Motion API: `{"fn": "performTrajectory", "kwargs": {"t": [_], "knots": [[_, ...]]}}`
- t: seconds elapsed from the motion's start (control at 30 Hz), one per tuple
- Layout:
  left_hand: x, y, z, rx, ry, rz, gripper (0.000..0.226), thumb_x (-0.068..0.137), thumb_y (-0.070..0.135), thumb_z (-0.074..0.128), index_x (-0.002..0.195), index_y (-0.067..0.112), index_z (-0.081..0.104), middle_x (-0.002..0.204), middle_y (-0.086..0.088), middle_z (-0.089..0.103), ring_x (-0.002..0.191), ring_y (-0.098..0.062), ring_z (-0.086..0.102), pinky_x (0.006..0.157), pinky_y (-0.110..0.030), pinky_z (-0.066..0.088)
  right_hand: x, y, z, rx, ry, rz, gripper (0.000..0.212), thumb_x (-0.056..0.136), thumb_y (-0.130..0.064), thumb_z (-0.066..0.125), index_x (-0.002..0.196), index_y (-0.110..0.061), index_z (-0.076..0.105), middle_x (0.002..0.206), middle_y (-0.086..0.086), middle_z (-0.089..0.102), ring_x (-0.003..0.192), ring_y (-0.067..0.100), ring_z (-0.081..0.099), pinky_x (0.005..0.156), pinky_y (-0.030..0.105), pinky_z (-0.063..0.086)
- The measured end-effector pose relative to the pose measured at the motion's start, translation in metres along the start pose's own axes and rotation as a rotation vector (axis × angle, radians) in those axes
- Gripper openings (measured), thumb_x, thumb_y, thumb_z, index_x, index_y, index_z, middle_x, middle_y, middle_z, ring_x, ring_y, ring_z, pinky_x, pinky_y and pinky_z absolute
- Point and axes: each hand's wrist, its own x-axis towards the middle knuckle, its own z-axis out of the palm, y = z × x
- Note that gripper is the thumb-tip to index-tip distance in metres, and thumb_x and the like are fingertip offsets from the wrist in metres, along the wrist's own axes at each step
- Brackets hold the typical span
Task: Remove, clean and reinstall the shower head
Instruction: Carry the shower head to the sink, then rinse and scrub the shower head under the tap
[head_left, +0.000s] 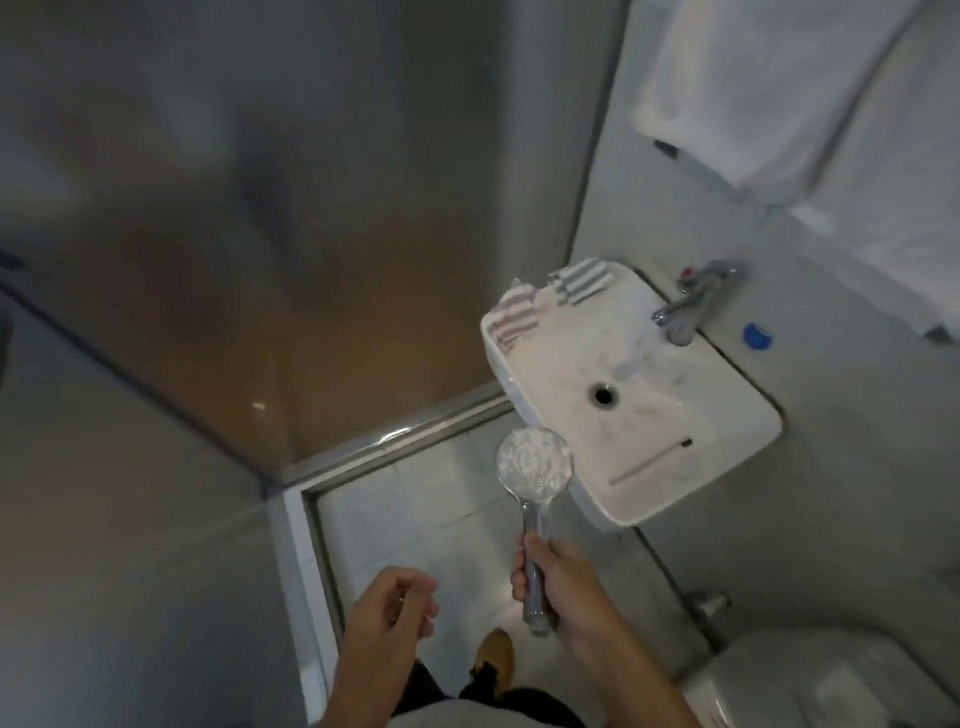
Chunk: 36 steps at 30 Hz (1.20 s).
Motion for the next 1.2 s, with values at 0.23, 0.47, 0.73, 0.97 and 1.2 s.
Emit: {"fn": "performTrajectory", "kwargs": {"t": [0.23, 0.47, 0.73, 0.97, 1.2], "knots": [[0.071, 0.05, 0.059, 0.126, -0.268, 0.033, 0.014, 0.09, -0.003, 0.057, 0.078, -0.009, 0.062, 0.055, -0.01, 0.061, 0.048, -0.01, 0.055, 0.047, -0.018, 0.047, 0.027, -0.035, -0.032, 0.106, 0.162, -0.08, 0.022, 0.1, -0.013, 0.048, 0.082, -0.003, 0.056, 0.059, 0.008, 0.056, 0.047, 0.018, 0.048, 0.05, 0.03, 0.04], [0.157, 0.079, 0.14, 0.36, -0.584, -0.042, 0.013, 0.094, 0.006, 0.054, 0.088, -0.004, 0.06, 0.066, -0.013, 0.062, 0.051, -0.012, 0.054, 0.05, -0.022, 0.045, 0.07, -0.075, -0.041, 0.257, 0.288, -0.135, 0.028, 0.102, -0.017, 0.046, 0.081, -0.003, 0.058, 0.062, 0.013, 0.058, 0.051, 0.022, 0.052, 0.053, 0.031, 0.043], [0.261, 0.127, 0.228, 0.621, -0.879, -0.307, 0.039, 0.099, 0.037, 0.042, 0.082, 0.012, 0.066, 0.087, -0.014, 0.07, 0.076, -0.023, 0.066, 0.065, -0.026, 0.051, 0.155, -0.137, 0.001, 0.178, 0.598, -0.092, 0.047, 0.102, -0.044, 0.039, 0.092, -0.009, 0.069, 0.083, 0.012, 0.074, 0.072, 0.022, 0.07, 0.063, 0.031, 0.053], [0.316, 0.139, 0.254, 0.695, -1.025, -0.285, 0.029, 0.1, 0.026, 0.042, 0.101, 0.009, 0.065, 0.09, -0.009, 0.068, 0.077, -0.019, 0.065, 0.053, -0.022, 0.049, 0.2, -0.162, 0.016, -0.081, 0.902, -0.127, 0.038, 0.104, -0.03, 0.039, 0.087, -0.006, 0.063, 0.072, 0.006, 0.068, 0.07, 0.02, 0.069, 0.062, 0.031, 0.055], [0.332, 0.149, 0.266, 0.673, -1.088, -0.409, 0.033, 0.102, 0.022, 0.039, 0.094, 0.001, 0.062, 0.079, -0.015, 0.072, 0.064, -0.02, 0.07, 0.057, -0.028, 0.055, 0.199, -0.175, 0.006, -0.65, 1.007, 0.049, 0.029, 0.103, -0.028, 0.033, 0.097, -0.018, 0.059, 0.092, 0.001, 0.066, 0.079, 0.018, 0.063, 0.065, 0.03, 0.043]]}}
